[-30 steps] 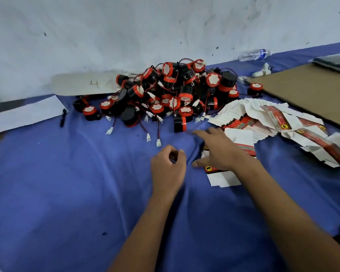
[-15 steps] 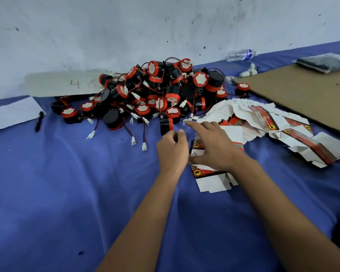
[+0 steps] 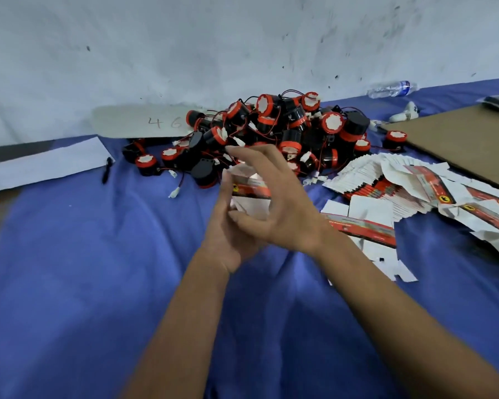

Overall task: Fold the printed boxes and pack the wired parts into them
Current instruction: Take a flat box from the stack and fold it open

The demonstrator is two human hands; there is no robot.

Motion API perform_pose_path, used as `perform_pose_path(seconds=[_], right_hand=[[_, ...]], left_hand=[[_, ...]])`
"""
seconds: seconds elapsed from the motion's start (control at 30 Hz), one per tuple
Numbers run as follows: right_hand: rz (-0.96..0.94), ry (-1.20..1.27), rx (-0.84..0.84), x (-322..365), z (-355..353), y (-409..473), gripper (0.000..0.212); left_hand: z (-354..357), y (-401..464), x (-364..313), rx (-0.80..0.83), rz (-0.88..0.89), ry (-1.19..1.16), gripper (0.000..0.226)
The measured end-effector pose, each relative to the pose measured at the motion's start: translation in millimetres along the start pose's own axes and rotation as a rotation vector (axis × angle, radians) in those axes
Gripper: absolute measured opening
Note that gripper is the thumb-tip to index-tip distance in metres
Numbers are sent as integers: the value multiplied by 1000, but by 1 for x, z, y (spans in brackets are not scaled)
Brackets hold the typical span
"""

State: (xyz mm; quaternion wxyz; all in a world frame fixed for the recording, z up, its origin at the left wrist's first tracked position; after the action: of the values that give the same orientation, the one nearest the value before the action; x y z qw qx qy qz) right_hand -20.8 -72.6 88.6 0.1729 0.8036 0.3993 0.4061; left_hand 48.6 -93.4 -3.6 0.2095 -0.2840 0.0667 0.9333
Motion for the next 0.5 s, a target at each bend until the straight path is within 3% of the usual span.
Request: perform_pose_path(seconds=[0.1, 0.2, 0.27, 0.33, 0.5], right_hand=[[-23, 68, 63, 7, 46, 17, 87], [-49, 36, -91, 3, 72, 17, 74], [-5, 21, -190, -12, 81, 6, 61], [61, 21, -157, -30, 91, -6, 55], [114, -23, -62, -58, 87, -16, 52]], left_hand=[[-36, -25, -31, -66, 195, 54, 55], [-64, -53, -59, -164, 311, 168, 60], [-83, -71, -74, -279, 368, 185, 81], [-93, -86, -89, -354, 437, 226, 94], [-103, -104, -101, -417, 455, 319, 86]])
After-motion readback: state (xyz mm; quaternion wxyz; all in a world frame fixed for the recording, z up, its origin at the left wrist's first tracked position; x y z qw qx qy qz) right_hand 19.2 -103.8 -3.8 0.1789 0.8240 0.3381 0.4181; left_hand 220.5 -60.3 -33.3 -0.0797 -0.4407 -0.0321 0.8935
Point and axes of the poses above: each hand's wrist, its own y-axis towards the middle knuckle, its own z-axis out of the palm, x = y × z, the point moved 7 cm from there along y, towards the middle knuckle, and after that the axes turned 6 degrees about x, right-handed, at the moved point
